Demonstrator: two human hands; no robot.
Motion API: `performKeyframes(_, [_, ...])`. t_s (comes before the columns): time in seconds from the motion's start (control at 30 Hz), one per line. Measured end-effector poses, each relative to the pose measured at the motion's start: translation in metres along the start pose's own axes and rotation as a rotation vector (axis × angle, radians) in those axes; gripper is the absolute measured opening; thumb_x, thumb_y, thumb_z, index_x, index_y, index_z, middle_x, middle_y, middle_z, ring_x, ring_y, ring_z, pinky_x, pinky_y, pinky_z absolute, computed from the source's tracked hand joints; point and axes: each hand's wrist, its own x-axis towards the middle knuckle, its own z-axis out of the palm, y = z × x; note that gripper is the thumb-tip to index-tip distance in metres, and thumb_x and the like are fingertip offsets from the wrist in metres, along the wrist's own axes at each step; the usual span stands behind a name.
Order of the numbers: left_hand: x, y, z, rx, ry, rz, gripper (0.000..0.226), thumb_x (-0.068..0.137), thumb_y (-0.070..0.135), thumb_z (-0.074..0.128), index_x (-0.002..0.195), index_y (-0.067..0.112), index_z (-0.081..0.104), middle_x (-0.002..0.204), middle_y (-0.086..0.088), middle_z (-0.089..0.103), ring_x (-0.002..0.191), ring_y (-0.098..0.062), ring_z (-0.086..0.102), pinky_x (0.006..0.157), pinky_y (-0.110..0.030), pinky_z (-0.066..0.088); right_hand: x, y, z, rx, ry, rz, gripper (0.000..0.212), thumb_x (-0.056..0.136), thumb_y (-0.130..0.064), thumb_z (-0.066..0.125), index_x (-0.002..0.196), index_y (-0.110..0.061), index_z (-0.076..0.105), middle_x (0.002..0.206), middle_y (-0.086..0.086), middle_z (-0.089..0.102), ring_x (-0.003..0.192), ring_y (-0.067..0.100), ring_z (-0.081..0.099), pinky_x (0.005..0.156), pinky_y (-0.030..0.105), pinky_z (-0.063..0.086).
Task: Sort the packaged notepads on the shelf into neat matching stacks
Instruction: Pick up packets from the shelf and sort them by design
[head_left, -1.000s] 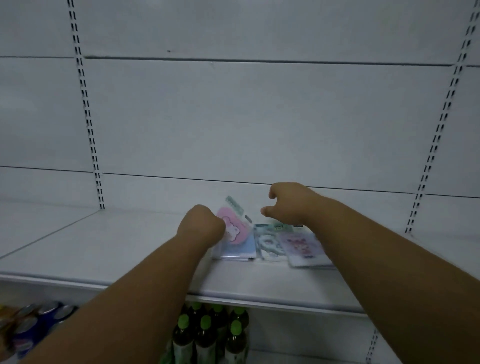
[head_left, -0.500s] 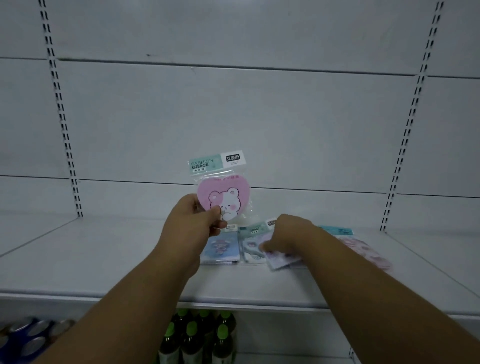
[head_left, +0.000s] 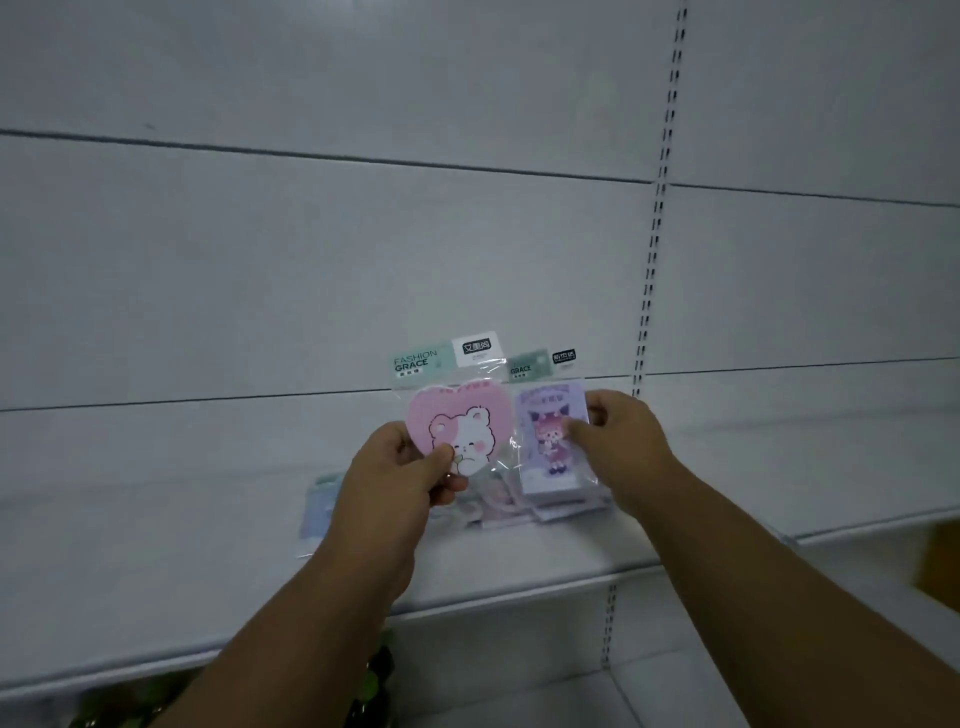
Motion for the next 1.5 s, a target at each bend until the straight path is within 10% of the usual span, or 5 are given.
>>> performKeyframes(0.63, [-0.042, -0.033, 0.382, -0.065, -0.155, 0.038, 0.012, 0.093, 0.006, 0.058, 0.103, 0.011, 0.064, 0.089, -0.013, 0.071, 0.066, -0.02, 0.067, 0.066, -0.036, 0.055, 0.074, 0.158, -0.353, 0.044, 0.181, -0.028, 0.011, 0.089, -0.013, 0.066, 0.089, -0.024, 0.064, 0.089, 0.004, 0.073, 0.076, 0.017, 0.072, 0.069, 0.037, 0.061])
performKeyframes(0.73, [-0.021, -0.047, 0.411, 0.022, -0.093, -0.045, 0.011, 0.091, 0.005, 0.06, 0.101, 0.001, 0.061, 0.087, -0.015, 0.071, 0.064, -0.023, 0.068, 0.068, -0.039, 0.057, 0.1, 0.182, -0.374, 0.07, 0.216, 0.008, 0.006, 0.087, -0.012, 0.068, 0.093, -0.011, 0.068, 0.075, 0.0, 0.068, 0.054, 0.001, 0.061, 0.049, 0.019, 0.046])
performKeyframes(1.07, [0.066, -0.104, 0.456, 0.534, -0.041, -0.281, 0.014, 0.082, 0.007, 0.07, 0.088, -0.005, 0.065, 0.078, -0.018, 0.068, 0.058, -0.021, 0.062, 0.055, -0.025, 0.046, 0.181, 0.223, -0.384, 0.221, 0.07, 0.061, 0.007, 0.086, -0.008, 0.07, 0.085, -0.015, 0.069, 0.093, 0.013, 0.075, 0.083, 0.027, 0.074, 0.08, 0.042, 0.06])
performKeyframes(1.5, [0.073, -0.108, 0.481, 1.254, -0.07, -0.256, 0.026, 0.061, 0.035, 0.074, 0.066, 0.013, 0.06, 0.059, 0.0, 0.065, 0.065, -0.017, 0.068, 0.056, -0.021, 0.044, 0.229, 0.273, -0.395, 0.331, -0.184, 0.064, 0.011, 0.087, -0.002, 0.068, 0.095, -0.008, 0.073, 0.086, 0.01, 0.077, 0.073, 0.023, 0.075, 0.059, 0.028, 0.057])
